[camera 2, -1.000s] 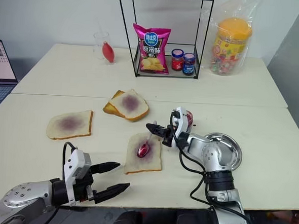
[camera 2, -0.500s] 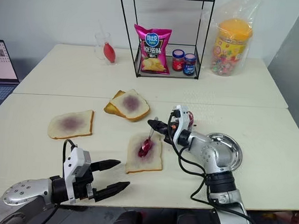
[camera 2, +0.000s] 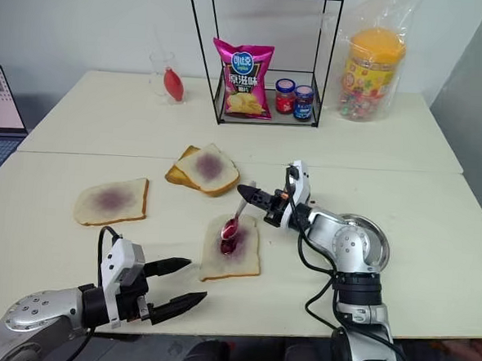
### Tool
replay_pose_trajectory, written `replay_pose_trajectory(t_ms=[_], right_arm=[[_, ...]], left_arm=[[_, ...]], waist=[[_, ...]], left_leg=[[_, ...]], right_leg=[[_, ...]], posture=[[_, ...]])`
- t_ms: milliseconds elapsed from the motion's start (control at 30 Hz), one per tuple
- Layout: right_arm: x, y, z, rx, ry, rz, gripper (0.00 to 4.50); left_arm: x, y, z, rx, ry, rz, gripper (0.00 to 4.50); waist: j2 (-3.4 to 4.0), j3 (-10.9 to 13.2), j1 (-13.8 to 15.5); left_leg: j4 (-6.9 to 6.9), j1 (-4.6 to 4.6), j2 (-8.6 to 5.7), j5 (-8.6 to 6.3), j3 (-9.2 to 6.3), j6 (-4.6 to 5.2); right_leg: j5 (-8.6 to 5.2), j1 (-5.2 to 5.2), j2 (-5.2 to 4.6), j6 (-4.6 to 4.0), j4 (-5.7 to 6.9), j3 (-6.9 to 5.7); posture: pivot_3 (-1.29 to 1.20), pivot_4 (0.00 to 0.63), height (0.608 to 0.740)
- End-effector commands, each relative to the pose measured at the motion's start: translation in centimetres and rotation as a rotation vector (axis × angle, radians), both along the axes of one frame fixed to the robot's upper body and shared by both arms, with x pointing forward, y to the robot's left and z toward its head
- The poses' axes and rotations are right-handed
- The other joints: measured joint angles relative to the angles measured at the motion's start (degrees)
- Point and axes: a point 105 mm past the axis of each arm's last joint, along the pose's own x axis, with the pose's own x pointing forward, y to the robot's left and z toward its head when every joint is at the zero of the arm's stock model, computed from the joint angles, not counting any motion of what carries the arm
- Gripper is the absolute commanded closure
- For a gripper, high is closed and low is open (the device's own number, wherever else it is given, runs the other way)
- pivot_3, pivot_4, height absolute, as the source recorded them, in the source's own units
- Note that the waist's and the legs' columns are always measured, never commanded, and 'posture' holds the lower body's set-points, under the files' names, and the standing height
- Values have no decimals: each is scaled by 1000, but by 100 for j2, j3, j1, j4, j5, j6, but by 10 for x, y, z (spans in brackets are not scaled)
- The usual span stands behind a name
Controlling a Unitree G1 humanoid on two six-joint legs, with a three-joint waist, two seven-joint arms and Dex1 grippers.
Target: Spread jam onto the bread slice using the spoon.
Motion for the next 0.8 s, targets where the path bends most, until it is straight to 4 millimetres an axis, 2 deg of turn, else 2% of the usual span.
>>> replay_pose_trajectory(t_ms=[33, 233, 400, 600, 800], right_arm=[[0, 4, -3, -14, -18, -10, 4465], [8, 0, -12, -78, -57, -58, 4465], [15, -6, -8, -111, -147, -96, 4465], [22, -10, 3, -119, -234, -122, 4465], [12, -7, 31, -8, -242, -69, 4465]], left_arm=[[-2, -2, 1, -4, -22, -18, 0], [-1, -1, 0, 5, -31, -15, 0], [0, -3, 0, 5, -35, -19, 0], [4, -4, 3, 4, -44, -26, 0], [8, -6, 6, 1, -55, -40, 0]], waist=[[0, 0, 0], [0, 0, -2], [0, 0, -1], [0, 0, 2], [0, 0, 5]], left_leg=[[0, 0, 0, 0, 0, 0], [0, 1, 0, 0, 2, 0], [-1, 0, -1, 0, 2, -1], [0, 1, 0, 0, 1, -1], [0, 0, -1, 0, 0, -1]], right_leg=[[0, 0, 0, 0, 0, 0], [0, 0, 0, 0, -1, 1], [-1, -1, -1, 0, -1, 1], [0, 1, -1, 1, -1, 0], [0, 1, -1, 1, 0, 0]], posture=[[0, 150, 740], [0, 150, 740], [0, 150, 740], [0, 150, 740], [0, 150, 740]])
